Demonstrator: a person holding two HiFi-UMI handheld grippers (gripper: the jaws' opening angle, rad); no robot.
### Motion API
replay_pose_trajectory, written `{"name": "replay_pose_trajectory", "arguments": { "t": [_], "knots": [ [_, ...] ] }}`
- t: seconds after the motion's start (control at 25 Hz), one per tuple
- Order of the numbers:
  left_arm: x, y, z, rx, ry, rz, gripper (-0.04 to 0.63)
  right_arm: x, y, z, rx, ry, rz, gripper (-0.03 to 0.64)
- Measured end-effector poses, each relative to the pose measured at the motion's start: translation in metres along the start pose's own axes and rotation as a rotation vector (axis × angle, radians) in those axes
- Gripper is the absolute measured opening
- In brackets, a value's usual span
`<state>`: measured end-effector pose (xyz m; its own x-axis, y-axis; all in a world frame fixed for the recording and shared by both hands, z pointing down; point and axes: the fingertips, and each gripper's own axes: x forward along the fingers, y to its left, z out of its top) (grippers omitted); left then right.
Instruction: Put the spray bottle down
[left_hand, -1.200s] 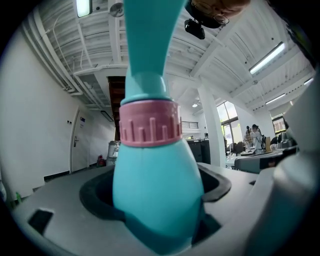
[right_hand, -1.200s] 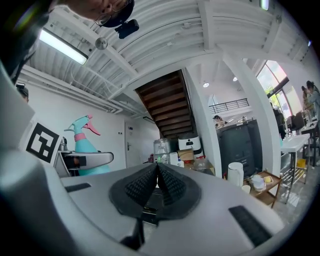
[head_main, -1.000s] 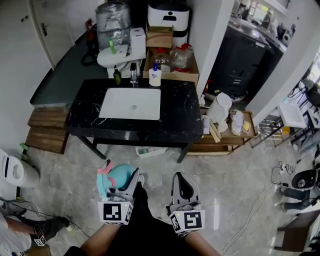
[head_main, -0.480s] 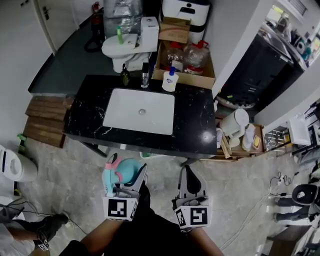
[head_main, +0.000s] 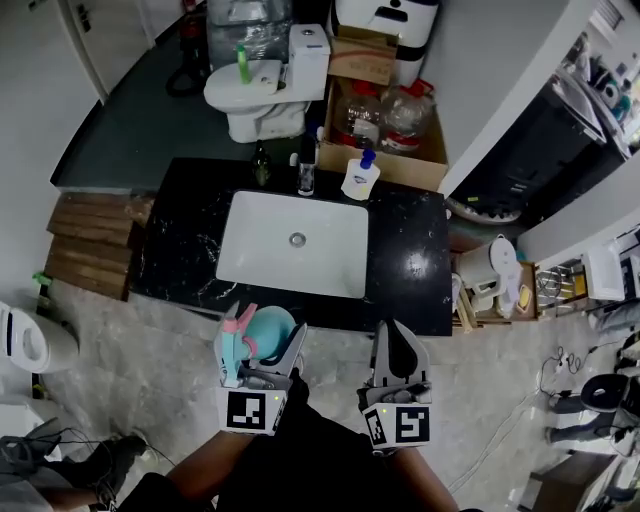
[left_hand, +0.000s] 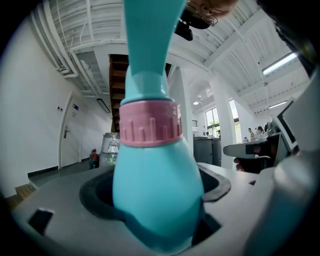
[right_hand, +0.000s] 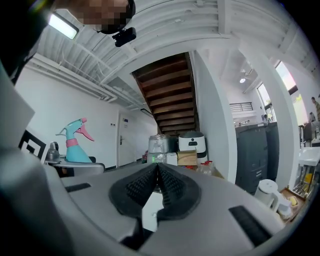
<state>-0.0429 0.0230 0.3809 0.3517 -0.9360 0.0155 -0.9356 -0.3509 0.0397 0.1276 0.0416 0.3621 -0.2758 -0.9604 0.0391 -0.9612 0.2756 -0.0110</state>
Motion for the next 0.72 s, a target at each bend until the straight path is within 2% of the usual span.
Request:
{"name": "replay_pose_trajectory", "arguments": {
  "t": [0.2, 0.4, 0.72],
  "knots": [
    [0.034, 0.017, -0.002, -0.058, 0.000, -0.020, 0.423, 0.040, -0.003, 0.005, -0.027, 0.004, -0.016, 0.015],
    [0.052, 0.032, -0.008, -0.077, 0.008, -0.055, 0.423, 0.074, 0.006, 0.008, 0.026, 0.017, -0.030, 0.015],
    [0.068, 0.061, -0.016, -0.095, 0.019, -0.035, 0.423, 0.100, 0.010, -0.006, -0.043, 0.047, -0.015, 0.015]
  ]
}}
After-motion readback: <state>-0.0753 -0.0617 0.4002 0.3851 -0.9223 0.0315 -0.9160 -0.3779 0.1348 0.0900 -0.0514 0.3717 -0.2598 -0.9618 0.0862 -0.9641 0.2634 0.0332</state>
